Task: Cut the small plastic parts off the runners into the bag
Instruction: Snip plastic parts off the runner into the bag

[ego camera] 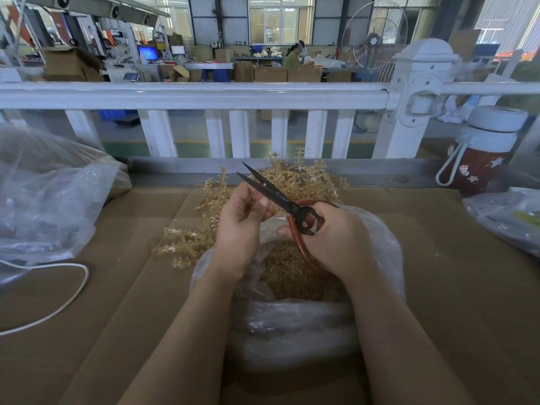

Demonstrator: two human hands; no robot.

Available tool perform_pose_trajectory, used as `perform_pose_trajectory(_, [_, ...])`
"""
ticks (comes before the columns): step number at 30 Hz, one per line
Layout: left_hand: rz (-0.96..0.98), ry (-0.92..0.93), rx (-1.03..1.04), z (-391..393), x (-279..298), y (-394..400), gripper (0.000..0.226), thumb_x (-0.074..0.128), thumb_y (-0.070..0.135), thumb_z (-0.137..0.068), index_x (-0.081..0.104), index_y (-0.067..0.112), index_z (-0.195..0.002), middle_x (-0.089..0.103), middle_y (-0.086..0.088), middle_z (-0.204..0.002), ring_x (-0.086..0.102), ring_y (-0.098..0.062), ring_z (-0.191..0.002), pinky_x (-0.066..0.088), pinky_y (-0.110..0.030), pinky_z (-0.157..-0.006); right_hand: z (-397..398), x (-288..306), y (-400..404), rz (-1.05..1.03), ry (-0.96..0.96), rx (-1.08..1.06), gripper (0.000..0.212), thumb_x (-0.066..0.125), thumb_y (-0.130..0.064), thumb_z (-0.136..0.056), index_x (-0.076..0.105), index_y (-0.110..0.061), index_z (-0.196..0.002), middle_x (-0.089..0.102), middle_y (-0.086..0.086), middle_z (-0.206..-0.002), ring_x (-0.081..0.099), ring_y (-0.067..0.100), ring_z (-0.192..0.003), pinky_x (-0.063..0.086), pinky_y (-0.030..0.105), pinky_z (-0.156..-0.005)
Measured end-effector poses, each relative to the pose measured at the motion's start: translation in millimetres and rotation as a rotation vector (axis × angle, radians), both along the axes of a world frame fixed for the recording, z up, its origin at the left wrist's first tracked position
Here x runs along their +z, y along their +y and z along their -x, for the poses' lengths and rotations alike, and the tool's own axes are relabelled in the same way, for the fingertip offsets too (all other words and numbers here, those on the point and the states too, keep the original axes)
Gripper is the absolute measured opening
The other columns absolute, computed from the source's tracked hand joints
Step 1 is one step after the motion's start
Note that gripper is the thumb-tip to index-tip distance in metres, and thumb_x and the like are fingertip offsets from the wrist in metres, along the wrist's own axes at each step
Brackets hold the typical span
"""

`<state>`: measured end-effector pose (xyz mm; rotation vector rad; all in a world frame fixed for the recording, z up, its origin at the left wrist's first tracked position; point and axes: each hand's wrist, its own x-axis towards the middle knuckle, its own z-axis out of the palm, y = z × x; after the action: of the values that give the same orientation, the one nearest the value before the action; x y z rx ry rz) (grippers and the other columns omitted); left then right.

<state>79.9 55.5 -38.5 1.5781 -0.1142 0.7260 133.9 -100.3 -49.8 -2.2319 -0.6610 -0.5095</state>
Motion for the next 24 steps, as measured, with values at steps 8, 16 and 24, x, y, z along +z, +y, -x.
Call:
perform_pose_trajectory(8, [0.009,-0.001,0.000,1.4,1.5,-0.9,0.012,0.046,-0.003,-0.101,0.054,0.000,-0.093,0.051,-0.003,-0.075,0.050,-0.010,-0.070,0.046,-0.019,-0.070,-0.3,0.2,1.3,-0.037,0.017,0.008,0.052,0.059,-0.091,-0.061,0.062,-0.047,-0.087,0.055,-0.034,-0.066,0.053,-0.016,-0.069,0.035,0.007,-0.059])
perform_pose_trajectory(16, [0.344,0.035,-0.011,0.6,1.3,2.4,0.020,0.039,0.005,-0.105,0.051,0.016,-0.094,0.069,-0.004,-0.099,0.066,-0.025,-0.104,0.049,-0.044,-0.088,1.7,1.1,-0.2,-0.207,0.135,0.080,0.044,0.068,-0.082,-0.064,0.062,-0.039,-0.072,0.065,-0.034,-0.077,0.062,-0.010,-0.074,0.042,0.008,-0.054])
perform_pose_trajectory(24, [0.495,-0.025,-0.110,1.1,4.3,5.0,0.028,0.033,0.001,-0.105,0.052,0.014,-0.090,0.067,-0.005,-0.085,0.069,-0.025,-0.092,0.054,-0.048,-0.085,-1.9,7.8,-1.8,-0.447,0.419,0.139,0.038,0.080,-0.052,-0.078,0.073,-0.015,-0.073,0.071,0.004,-0.065,0.064,0.006,-0.056,0.049,0.017,-0.054])
